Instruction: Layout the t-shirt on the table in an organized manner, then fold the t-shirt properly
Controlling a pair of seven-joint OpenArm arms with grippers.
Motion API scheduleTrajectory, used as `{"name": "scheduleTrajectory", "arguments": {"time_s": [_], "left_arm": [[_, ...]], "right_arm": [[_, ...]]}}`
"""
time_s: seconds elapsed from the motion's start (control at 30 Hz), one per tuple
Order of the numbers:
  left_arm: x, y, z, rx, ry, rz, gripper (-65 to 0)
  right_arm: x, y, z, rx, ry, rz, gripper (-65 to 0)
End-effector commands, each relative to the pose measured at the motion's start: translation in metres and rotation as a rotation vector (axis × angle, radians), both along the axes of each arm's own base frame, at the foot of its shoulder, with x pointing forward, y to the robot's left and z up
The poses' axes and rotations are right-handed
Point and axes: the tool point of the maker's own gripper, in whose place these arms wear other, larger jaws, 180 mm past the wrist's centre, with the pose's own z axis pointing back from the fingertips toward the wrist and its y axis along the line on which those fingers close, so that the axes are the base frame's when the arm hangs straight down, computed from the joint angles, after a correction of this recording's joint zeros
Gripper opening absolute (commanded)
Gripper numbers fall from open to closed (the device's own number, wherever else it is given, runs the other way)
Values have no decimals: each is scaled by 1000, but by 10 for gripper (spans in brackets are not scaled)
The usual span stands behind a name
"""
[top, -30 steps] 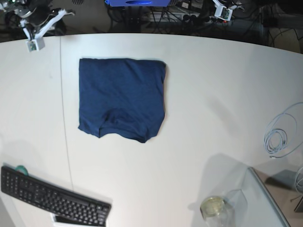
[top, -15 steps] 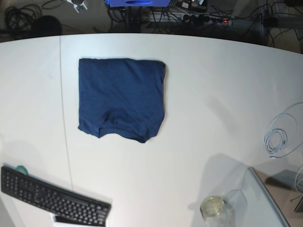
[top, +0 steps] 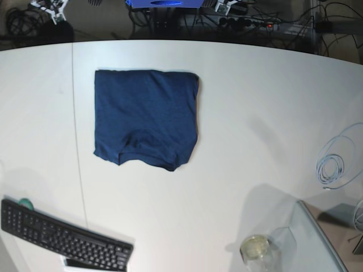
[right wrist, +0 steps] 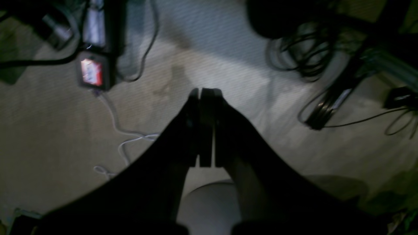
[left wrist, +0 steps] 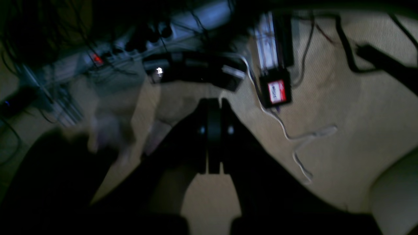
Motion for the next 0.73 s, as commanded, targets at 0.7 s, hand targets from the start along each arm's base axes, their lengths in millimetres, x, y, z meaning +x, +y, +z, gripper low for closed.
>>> {"name": "scheduleTrajectory", "arguments": {"time_s": [0.7], "left_arm": [[-26,10,1,26,78,-5,-650]], "right_arm": [[7,18,0,44,-49,28,-650]]}}
